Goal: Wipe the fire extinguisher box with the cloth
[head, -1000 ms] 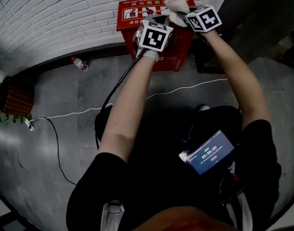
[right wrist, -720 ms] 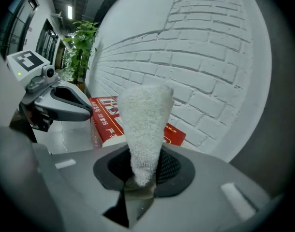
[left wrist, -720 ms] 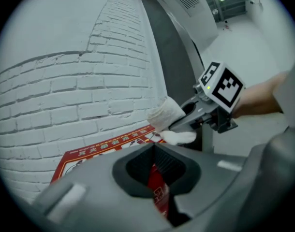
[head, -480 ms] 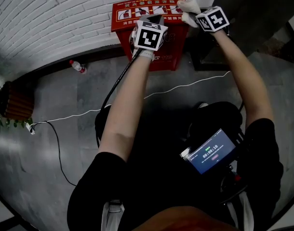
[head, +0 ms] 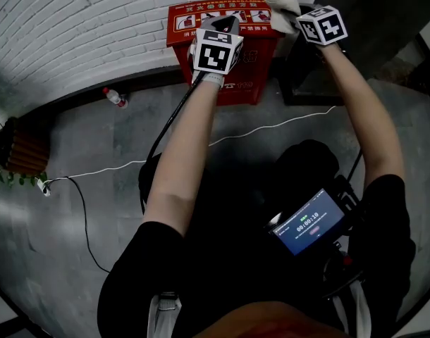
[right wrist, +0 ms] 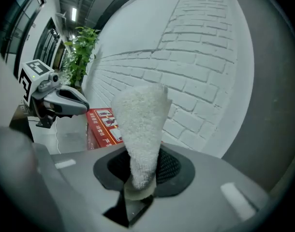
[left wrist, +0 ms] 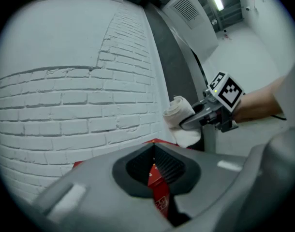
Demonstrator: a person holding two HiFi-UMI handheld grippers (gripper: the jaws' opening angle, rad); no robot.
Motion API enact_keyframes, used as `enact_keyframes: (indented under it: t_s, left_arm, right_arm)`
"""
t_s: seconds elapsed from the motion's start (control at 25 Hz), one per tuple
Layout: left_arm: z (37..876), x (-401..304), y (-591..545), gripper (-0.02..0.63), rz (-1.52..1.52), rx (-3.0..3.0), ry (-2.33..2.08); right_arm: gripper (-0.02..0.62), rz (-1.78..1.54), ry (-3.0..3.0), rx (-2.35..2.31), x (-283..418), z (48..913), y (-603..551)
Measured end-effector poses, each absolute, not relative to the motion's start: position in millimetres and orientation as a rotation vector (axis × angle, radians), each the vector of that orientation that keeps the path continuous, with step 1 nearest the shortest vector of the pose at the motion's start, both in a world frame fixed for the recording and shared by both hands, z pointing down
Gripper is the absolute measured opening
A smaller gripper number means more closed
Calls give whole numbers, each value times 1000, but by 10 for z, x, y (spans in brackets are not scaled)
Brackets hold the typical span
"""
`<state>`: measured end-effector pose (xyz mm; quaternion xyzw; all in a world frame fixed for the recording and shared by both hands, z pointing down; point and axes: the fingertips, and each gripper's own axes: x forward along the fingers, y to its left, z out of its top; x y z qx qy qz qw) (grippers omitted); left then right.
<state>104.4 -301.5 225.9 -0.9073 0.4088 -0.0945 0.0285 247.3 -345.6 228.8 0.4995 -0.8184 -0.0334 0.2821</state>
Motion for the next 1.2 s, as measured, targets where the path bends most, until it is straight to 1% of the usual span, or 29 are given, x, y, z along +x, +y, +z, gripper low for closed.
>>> enact_keyframes:
  t_s: [0.24, 0.52, 0.72, 0.84, 1.0, 1.2]
  left_arm:
    - [2139, 1054, -2921, 3, -202, -2768, 1224]
    - [2171, 1104, -2850, 3, -82, -2842, 1244]
    - [2269, 1296, -2797, 3, 11, -2928, 1246]
    - [2338, 1404, -2826, 3, 19, -2938, 1254]
    - [2435, 1587, -2834, 3, -5, -2913, 1238]
    - [2606, 1927, -2768, 3, -136, -2835, 1160]
  right_arm:
    - [94, -160, -2213, 1347, 2302, 2126, -3377]
    - [94, -217, -2175, 1383, 2330, 2143, -3339]
    - [94, -248, -2164, 1463, 2572, 2234, -3406]
    - [94, -246, -2180, 1539, 2751, 2312, -3488]
    - [94, -227, -2201, 1612, 3019, 2558, -3635]
    - [95, -167, -2185, 1696, 3301, 2816, -3829]
